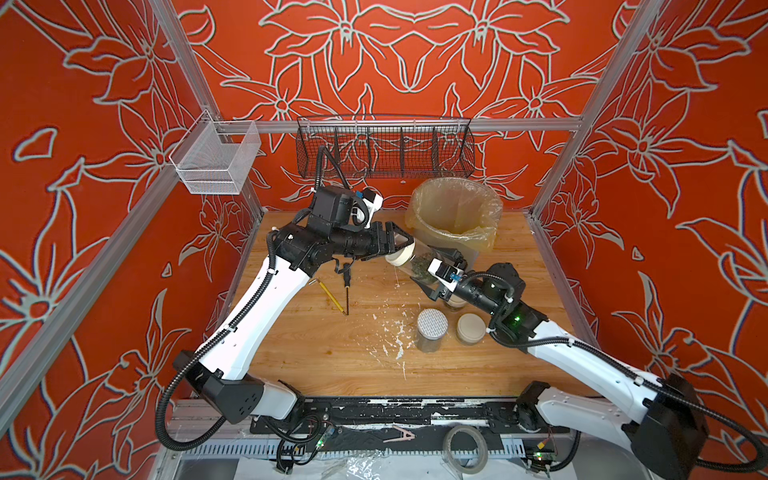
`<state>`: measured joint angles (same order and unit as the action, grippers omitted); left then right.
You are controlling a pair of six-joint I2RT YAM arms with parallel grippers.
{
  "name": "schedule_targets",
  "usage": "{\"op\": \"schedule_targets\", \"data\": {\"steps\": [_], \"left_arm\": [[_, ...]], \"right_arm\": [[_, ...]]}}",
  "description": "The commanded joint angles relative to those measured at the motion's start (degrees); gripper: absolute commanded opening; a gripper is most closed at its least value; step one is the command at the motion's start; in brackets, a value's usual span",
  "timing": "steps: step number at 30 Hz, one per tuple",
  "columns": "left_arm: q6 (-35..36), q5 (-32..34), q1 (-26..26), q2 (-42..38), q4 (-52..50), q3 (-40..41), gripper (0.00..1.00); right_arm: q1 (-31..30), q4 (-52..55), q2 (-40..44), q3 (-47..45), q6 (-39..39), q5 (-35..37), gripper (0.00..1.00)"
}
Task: Empty moldy tea leaves from jars
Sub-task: Unscrew the lid from the jar.
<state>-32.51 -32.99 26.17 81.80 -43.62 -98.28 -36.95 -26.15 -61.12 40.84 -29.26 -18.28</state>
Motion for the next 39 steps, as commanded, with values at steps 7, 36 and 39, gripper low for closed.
{"op": "schedule_targets", "data": {"steps": [7,36,39], "left_arm": [[11.09,-4.62,-1.65,-4.24,4.32,-0.5,0.97],[43.27,-12.23,-0.6,-2.83,-6.5,1.51,0.97],[43.65,-10.02,0.06,-2.36,-6.73,1.67,0.97]], "right_arm": [[0.56,-4.16,1.94,-0.49,4.73,-2.16,0.11],[0.65,1.9,5.15,2.15,8.16,-15.99,0.11],[0.64,2.26,5.05,2.4,8.07,-15.92,0.11]]}}
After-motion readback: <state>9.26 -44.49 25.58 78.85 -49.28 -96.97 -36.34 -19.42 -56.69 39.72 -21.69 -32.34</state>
